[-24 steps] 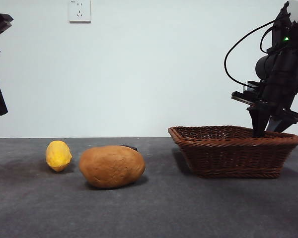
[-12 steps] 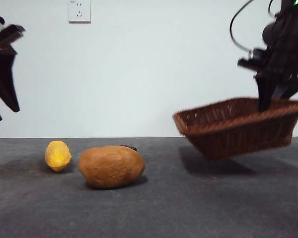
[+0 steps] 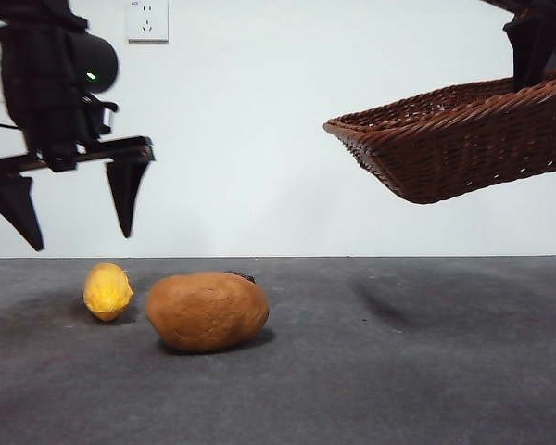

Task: Help me put the vegetables on the table into the basket

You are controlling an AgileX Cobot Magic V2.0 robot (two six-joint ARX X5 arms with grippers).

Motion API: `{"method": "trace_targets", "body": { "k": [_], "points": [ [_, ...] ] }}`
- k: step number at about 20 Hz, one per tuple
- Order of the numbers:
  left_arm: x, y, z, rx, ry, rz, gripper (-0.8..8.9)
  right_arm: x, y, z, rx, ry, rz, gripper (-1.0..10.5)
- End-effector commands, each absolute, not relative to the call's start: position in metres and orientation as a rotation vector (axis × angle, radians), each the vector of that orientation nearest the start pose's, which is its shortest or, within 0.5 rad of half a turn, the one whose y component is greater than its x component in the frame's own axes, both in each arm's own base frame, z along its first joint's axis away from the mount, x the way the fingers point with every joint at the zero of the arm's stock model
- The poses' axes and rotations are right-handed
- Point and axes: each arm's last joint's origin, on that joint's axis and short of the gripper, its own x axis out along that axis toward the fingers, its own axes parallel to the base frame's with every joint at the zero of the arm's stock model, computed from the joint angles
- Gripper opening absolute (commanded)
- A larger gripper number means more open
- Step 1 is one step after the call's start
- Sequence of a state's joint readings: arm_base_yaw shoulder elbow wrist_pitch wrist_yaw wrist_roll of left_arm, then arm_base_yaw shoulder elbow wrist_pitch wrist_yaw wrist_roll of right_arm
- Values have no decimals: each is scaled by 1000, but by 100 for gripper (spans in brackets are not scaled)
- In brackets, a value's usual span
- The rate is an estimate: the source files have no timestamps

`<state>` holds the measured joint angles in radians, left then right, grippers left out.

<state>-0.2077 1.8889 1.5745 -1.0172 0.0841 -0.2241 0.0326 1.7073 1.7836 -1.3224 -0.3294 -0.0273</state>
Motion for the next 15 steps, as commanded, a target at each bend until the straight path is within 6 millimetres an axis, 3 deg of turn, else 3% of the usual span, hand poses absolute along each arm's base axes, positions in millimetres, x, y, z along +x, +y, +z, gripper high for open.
{"method": "trace_targets", "body": {
  "k": [1, 9, 15],
  "points": [
    [379, -91, 227, -107, 1418, -84, 508, 321, 21, 358, 156, 1215, 348, -17],
    [399, -100, 195, -73, 1455, -35, 502, 318, 35, 359, 119, 1228, 395, -17],
    [405, -101, 185, -67, 1447, -28, 496, 317, 41, 359, 102, 1227, 416, -17]
  ]
}}
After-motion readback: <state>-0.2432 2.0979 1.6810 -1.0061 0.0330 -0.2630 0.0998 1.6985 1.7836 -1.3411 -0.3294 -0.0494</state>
